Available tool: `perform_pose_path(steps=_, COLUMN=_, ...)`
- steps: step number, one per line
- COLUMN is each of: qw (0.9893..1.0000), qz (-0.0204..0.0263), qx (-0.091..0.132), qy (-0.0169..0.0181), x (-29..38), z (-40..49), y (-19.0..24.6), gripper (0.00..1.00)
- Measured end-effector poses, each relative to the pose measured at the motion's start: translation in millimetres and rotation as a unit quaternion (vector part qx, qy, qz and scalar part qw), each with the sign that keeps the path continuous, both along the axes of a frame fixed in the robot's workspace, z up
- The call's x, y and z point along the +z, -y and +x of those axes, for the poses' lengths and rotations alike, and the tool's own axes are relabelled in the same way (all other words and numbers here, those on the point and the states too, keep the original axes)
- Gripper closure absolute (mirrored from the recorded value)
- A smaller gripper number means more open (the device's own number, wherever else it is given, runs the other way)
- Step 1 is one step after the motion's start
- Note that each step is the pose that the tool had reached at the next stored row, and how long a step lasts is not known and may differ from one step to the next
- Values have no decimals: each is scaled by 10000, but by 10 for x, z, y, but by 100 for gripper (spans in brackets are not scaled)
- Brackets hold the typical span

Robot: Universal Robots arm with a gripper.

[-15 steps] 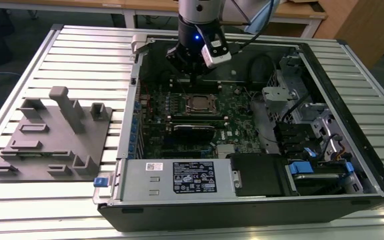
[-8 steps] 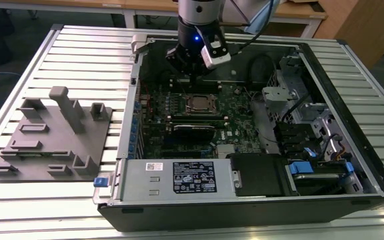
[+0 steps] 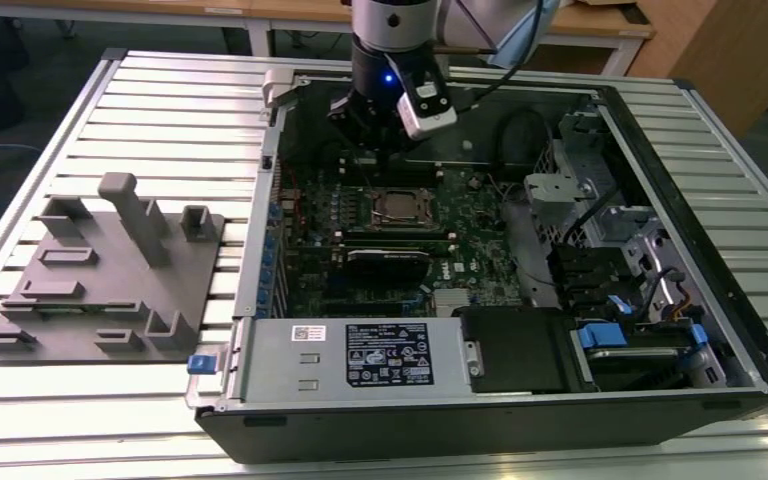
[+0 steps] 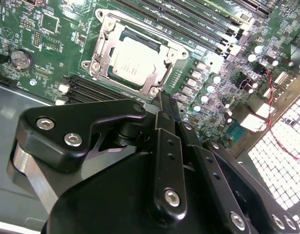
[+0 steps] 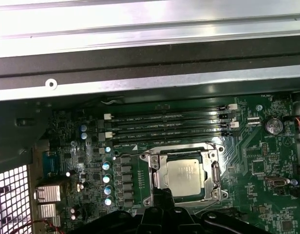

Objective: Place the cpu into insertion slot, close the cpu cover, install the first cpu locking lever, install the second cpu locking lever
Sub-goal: 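Install the first cpu locking lever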

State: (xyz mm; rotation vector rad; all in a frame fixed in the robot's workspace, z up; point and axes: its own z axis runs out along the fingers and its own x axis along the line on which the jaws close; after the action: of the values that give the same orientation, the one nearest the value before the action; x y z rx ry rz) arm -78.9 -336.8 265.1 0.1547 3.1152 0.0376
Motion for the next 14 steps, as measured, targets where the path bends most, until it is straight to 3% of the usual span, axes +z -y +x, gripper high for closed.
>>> perform_pose_path(steps=14, qw=10000, qz=-1, qx=0, qy=0, x=-52, z=-14, y=0, gripper=90)
